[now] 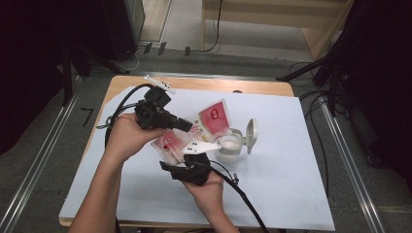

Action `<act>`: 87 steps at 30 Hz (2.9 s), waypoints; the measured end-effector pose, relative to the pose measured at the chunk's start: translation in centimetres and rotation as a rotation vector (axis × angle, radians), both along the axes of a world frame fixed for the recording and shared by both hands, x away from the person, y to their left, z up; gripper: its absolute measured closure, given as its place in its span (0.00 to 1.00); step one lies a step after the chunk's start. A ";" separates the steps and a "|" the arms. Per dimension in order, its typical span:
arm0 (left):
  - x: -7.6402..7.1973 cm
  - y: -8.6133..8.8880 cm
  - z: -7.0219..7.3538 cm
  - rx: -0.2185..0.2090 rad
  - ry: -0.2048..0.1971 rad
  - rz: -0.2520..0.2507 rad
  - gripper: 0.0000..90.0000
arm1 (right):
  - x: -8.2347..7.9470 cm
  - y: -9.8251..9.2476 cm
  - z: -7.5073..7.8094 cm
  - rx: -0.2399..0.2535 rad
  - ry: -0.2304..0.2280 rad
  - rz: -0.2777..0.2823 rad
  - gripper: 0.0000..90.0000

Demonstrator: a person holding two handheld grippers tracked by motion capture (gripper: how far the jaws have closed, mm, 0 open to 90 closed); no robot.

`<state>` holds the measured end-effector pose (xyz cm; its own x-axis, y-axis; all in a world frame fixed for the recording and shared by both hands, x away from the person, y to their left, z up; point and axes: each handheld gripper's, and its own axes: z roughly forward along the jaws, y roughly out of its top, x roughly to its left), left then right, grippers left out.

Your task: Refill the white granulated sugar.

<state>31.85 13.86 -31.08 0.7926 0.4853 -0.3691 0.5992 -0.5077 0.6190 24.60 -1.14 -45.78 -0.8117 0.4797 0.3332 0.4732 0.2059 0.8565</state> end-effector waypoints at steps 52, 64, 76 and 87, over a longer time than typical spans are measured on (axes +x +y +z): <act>-0.8 4.6 -2.2 0.022 0.059 0.039 1.00 | 2.7 -2.1 -1.9 -0.047 0.054 -0.149 0.62; -0.7 5.1 -2.7 0.007 0.066 0.040 1.00 | 3.3 -3.0 -1.6 -0.060 0.051 -0.176 0.64; -0.5 5.8 -2.3 -0.021 0.046 0.080 1.00 | 3.3 -3.0 -1.3 -0.080 0.043 -0.102 0.64; -0.8 6.5 -1.2 -0.040 -0.016 0.112 1.00 | 3.1 -3.4 -1.0 -0.120 0.020 -0.043 0.64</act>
